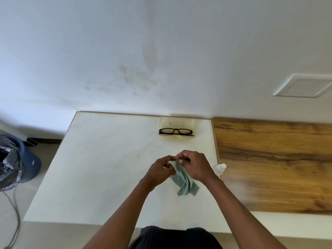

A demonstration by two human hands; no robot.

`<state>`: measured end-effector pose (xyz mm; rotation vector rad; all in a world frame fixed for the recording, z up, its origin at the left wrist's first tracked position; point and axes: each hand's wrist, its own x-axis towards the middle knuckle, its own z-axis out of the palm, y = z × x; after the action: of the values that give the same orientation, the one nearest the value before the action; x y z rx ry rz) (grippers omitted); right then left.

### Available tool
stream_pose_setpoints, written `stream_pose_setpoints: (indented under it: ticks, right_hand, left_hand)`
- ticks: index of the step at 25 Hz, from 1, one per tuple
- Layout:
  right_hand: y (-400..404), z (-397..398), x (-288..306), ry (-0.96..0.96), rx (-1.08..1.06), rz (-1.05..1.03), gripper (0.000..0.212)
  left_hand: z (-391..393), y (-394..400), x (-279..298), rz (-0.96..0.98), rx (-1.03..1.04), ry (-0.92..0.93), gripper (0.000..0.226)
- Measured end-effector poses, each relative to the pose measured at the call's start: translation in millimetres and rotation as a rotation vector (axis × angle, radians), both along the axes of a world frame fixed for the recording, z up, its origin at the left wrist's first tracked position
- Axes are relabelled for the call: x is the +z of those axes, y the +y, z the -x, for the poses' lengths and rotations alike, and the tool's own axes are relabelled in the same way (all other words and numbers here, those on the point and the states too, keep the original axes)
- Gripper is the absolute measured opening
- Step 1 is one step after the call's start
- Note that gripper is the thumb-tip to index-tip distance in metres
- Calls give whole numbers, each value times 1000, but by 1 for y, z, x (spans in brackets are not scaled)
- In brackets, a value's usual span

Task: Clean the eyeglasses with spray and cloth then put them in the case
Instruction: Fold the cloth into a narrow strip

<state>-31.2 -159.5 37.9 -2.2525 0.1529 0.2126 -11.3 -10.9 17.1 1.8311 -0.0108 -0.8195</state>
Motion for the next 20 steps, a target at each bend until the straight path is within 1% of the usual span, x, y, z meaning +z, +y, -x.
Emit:
stream_pose_setpoints:
  ticks: [1,3,5,8,11,13,15,16,18,20]
  right_hand:
    - [-1,-2,2,19,5,-23,19]
    - [-2,-5,5,33,8,-39,19]
    - [-5,-8,7,20,-25,-48,19]
    - [-9,-13,6,-41,-114,-29,18]
    - [-13,-22,6,-123,-182,0,18]
    - [-16,-31,7,-121,-289,-107,18]
    - [-18,-40,10,-123,-380,-229,18]
    - [-19,-43,12,-153,-389,-238,17]
    - [-18,-42,14,-253,-379,-210,18]
    - [-14,-29,13,-385,-379,-176,18]
  left_hand:
    - [1,1,-4,-49,-20,-53,20]
    - [0,5,-12,-176,-58,-197,11]
    - [-3,9,-18,-253,-79,-299,13]
    - [-13,18,-22,-305,-55,-359,19]
    - [-26,25,-14,-229,89,-335,18]
    - [-34,25,-6,-178,195,-352,19]
    - [-40,21,1,-131,300,-419,20]
    - [-40,19,5,-110,348,-456,21]
    - [-38,15,9,-120,409,-586,16]
    - [-27,14,5,-140,431,-818,9]
